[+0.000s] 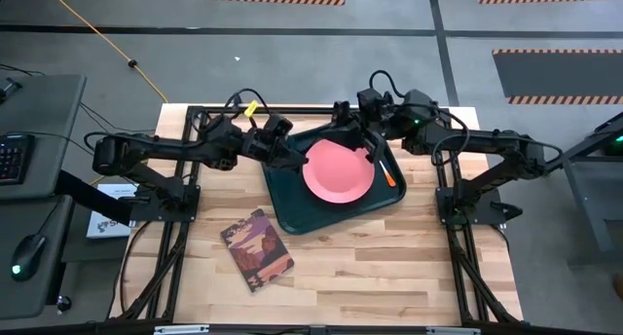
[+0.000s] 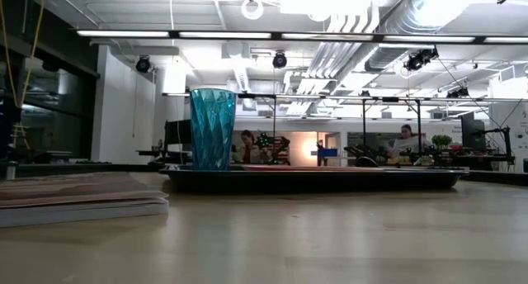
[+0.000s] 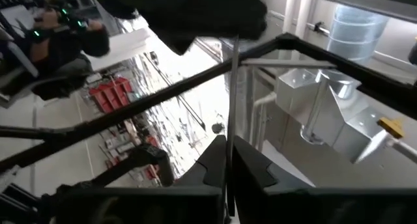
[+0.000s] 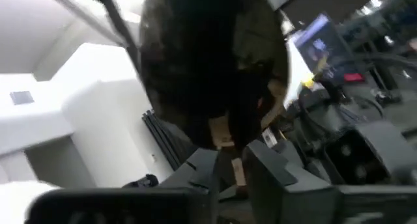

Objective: Pick and place plate/cup/fork/spoon on tray
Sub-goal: Put the black spoon to the right of the pink plate on the black tray

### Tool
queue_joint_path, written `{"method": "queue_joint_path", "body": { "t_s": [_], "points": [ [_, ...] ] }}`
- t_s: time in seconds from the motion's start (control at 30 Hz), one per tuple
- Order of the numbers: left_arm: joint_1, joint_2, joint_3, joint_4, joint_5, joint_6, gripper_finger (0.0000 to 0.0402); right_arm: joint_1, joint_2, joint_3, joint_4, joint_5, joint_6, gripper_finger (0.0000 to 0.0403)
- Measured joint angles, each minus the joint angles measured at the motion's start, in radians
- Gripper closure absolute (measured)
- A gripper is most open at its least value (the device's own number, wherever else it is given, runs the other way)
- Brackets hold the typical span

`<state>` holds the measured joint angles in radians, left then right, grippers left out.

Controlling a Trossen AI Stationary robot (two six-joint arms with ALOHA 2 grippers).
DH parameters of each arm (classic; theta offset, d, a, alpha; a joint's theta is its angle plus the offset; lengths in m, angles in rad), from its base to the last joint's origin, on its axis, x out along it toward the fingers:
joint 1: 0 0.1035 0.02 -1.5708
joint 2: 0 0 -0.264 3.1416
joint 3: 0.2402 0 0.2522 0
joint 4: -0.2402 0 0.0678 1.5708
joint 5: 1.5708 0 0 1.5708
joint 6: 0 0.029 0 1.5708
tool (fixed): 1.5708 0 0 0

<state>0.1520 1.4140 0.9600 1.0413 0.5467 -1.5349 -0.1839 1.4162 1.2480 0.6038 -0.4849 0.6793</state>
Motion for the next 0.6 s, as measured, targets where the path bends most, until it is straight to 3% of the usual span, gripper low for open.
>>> {"method": "queue_joint_path", "body": {
  "t_s": [0.2, 0.4, 0.47, 0.6],
  "points": [
    [0.054, -0.017, -0.001, -0.005, 0.009, 0.007, 0.04, -0.033, -0.055, 0.0, -0.126, 0.01, 0.009, 0.0283],
    [0.138, -0.065, -0.001, -0.01, 0.025, 0.056, 0.0401, -0.051, -0.15, 0.0, -0.366, 0.022, -0.051, 0.0221],
    [0.167, -0.097, -0.001, -0.081, 0.025, 0.117, 0.0401, -0.051, -0.182, 0.0, -0.454, 0.072, -0.063, 0.021],
    [0.19, -0.164, 0.0, -0.371, -0.046, 0.349, 0.0401, -0.037, -0.234, 0.0, -0.569, 0.279, -0.078, 0.0203]
  ]
}}
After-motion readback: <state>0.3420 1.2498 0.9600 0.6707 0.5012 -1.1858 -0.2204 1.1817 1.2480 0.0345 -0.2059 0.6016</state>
